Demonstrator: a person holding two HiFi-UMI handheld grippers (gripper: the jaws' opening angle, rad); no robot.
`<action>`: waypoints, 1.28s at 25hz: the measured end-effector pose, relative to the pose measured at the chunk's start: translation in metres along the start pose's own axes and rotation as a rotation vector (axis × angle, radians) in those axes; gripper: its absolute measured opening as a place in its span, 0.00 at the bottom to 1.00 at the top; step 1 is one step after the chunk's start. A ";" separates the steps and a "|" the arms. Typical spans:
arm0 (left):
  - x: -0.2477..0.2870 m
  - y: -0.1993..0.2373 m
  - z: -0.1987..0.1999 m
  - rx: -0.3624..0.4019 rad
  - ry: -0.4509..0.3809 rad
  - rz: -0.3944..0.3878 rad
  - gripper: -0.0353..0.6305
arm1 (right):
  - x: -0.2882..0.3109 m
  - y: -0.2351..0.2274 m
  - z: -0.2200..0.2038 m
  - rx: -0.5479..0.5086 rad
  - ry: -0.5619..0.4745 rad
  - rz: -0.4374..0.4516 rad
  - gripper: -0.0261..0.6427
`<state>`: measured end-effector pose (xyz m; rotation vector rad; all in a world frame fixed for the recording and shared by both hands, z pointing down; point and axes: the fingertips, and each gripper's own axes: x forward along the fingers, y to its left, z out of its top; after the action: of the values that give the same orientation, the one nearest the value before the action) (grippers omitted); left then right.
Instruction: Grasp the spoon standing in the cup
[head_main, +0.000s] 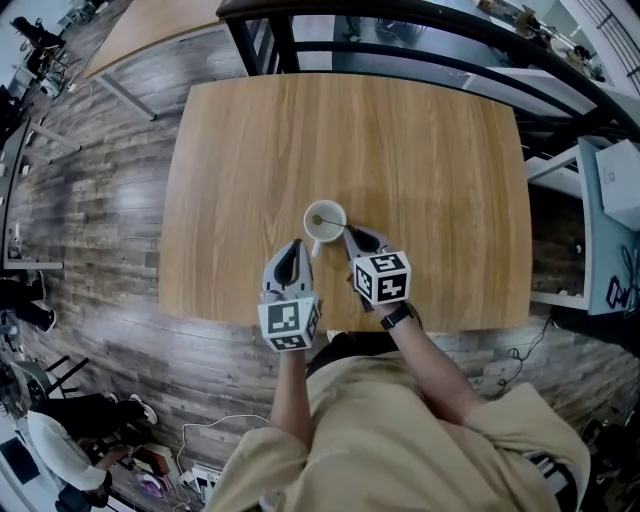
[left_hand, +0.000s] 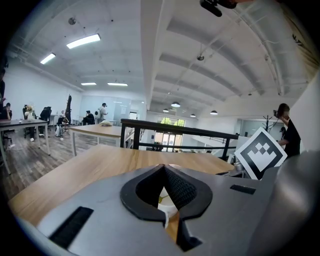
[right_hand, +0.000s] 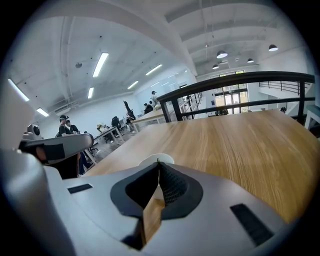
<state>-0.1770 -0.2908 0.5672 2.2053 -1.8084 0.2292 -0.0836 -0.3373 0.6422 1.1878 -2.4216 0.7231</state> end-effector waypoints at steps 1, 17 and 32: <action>-0.001 -0.001 0.001 0.003 -0.003 -0.001 0.06 | -0.002 0.000 0.002 -0.008 -0.005 -0.003 0.06; -0.021 -0.011 0.045 0.066 -0.088 -0.040 0.06 | -0.055 0.011 0.054 -0.077 -0.154 -0.048 0.06; -0.063 -0.021 0.092 0.142 -0.204 -0.055 0.06 | -0.108 0.037 0.097 -0.130 -0.316 -0.084 0.06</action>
<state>-0.1746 -0.2570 0.4592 2.4522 -1.8844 0.1292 -0.0578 -0.3071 0.4984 1.4313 -2.6027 0.3688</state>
